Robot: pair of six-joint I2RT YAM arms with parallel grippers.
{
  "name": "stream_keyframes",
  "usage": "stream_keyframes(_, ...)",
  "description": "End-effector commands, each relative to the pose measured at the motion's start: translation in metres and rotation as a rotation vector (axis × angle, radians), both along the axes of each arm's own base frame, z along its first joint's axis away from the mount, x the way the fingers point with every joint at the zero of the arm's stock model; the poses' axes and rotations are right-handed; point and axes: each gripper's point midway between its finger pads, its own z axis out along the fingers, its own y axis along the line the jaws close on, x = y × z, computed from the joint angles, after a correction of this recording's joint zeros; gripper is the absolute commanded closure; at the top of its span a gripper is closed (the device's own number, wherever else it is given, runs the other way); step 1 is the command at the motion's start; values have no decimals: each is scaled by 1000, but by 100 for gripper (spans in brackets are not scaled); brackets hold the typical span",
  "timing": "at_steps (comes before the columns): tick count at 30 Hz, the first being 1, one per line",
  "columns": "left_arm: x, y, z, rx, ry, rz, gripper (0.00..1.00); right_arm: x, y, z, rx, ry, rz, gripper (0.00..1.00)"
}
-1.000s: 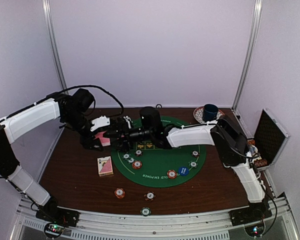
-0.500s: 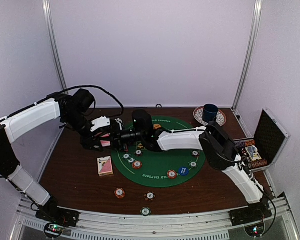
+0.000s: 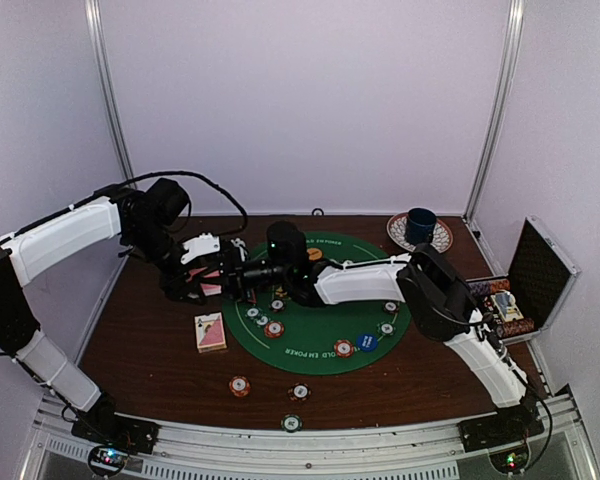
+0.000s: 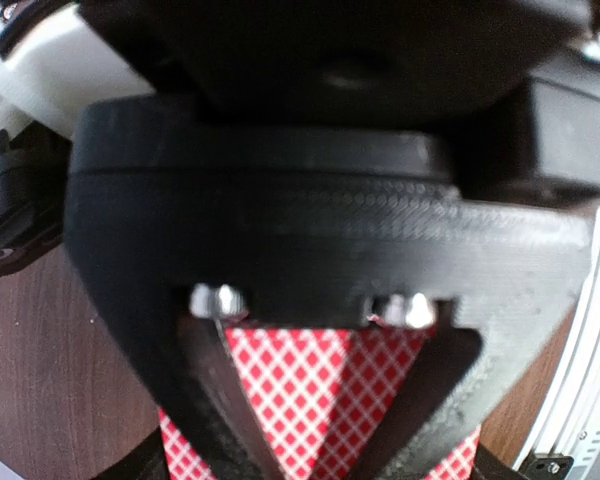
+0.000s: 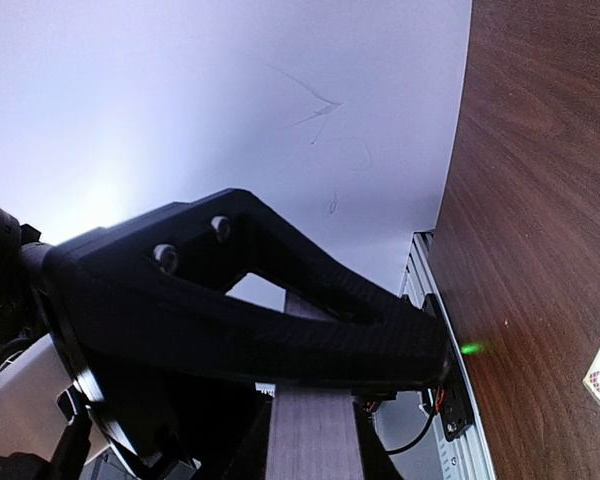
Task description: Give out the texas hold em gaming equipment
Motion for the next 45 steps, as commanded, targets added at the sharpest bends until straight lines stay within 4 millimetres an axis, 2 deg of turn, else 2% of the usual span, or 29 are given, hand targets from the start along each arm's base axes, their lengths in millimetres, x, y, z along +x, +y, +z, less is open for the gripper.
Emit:
stream_keyframes(1,0,-3,9,-37,-28,-27,24,-5,-2,12,44,-29,13,95)
stream_keyframes(5,-8,-5,11,-54,-12,-53,13,-5,-3,11,42,-26,13,97)
stream_keyframes(10,-8,-4,7,-41,-7,-55,16,-5,-3,15,49,-30,14,98)
stream_keyframes(13,-8,-3,4,-35,0,-56,21,-5,-3,17,52,-33,13,99)
stream_keyframes(15,-7,-4,4,-36,1,-57,28,-5,-3,14,46,-30,13,99)
stream_keyframes(17,-8,-5,6,-45,-1,-63,41,-5,-3,10,35,-27,12,98)
stream_keyframes(19,-8,-6,9,-54,-6,-66,46,-5,-3,5,23,-24,8,95)
stream_keyframes(21,-10,-6,9,-56,4,-70,48,-2,-4,1,11,-25,0,88)
stream_keyframes(22,-11,-6,9,-53,9,-74,52,-1,-5,0,7,-26,-7,81)
stream_keyframes(25,-13,-4,5,-43,16,-79,69,5,-8,-1,-10,-36,-28,69)
stream_keyframes(27,-13,-3,3,-34,18,-78,76,8,-10,-2,-31,-54,-36,61)
stream_keyframes(30,-13,-2,2,-32,19,-79,78,11,-13,-3,-76,-88,-45,49)
stream_keyframes(34,-13,-3,1,-31,21,-80,84,12,-17,-3,-104,-113,-47,42)
stream_keyframes(40,-13,-2,1,-27,17,-79,86,13,-21,-9,-148,-126,-48,45)
stream_keyframes(45,-13,-1,2,-25,14,-78,87,14,-27,-13,-174,-130,-51,53)
